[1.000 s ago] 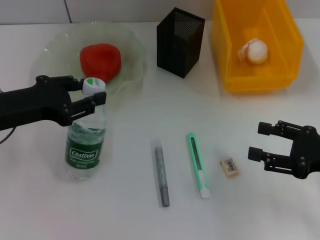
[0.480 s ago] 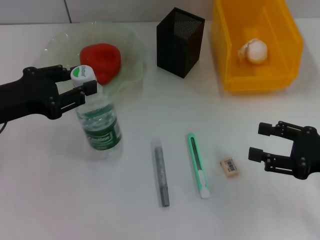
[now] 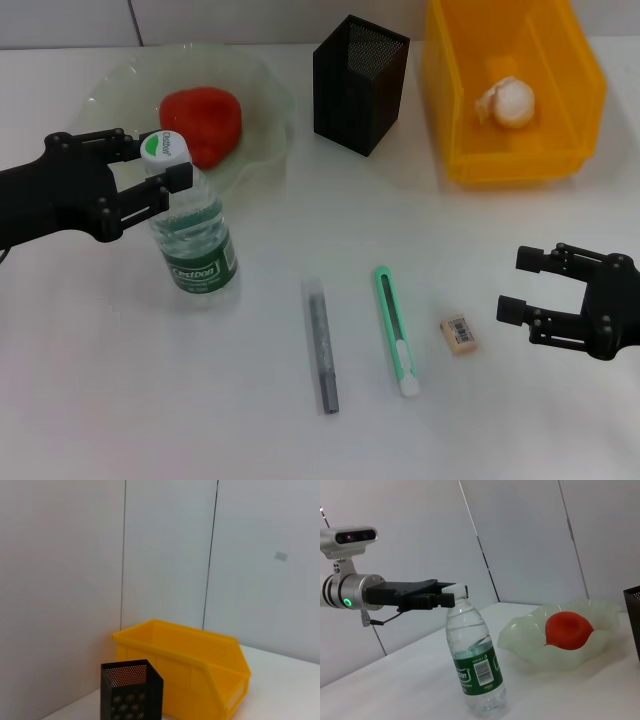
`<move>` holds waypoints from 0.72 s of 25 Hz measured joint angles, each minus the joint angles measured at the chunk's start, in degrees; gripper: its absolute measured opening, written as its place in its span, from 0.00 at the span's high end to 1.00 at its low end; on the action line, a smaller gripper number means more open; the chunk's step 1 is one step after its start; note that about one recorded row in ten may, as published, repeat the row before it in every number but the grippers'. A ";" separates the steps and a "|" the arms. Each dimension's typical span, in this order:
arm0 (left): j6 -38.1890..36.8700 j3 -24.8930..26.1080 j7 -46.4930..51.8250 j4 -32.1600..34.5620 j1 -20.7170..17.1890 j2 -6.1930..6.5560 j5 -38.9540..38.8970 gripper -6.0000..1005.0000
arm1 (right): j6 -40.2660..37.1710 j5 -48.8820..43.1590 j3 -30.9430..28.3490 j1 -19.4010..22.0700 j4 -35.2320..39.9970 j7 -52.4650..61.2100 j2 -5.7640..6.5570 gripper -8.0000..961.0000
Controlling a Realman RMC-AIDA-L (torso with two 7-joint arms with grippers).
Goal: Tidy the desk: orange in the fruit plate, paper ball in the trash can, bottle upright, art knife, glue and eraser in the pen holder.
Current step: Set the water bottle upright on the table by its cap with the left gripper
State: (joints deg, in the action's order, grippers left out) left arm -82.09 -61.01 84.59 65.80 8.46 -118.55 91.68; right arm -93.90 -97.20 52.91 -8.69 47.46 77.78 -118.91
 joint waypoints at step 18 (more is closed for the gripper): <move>0.85 0.80 -9.93 -5.23 0.69 -0.15 -2.93 0.54 | -0.37 0.00 0.00 -0.14 -0.04 0.04 0.00 0.19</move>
State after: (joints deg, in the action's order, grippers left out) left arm -81.24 -60.22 74.67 60.56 9.15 -118.70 88.75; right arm -94.28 -97.20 52.91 -8.84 47.42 77.82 -118.92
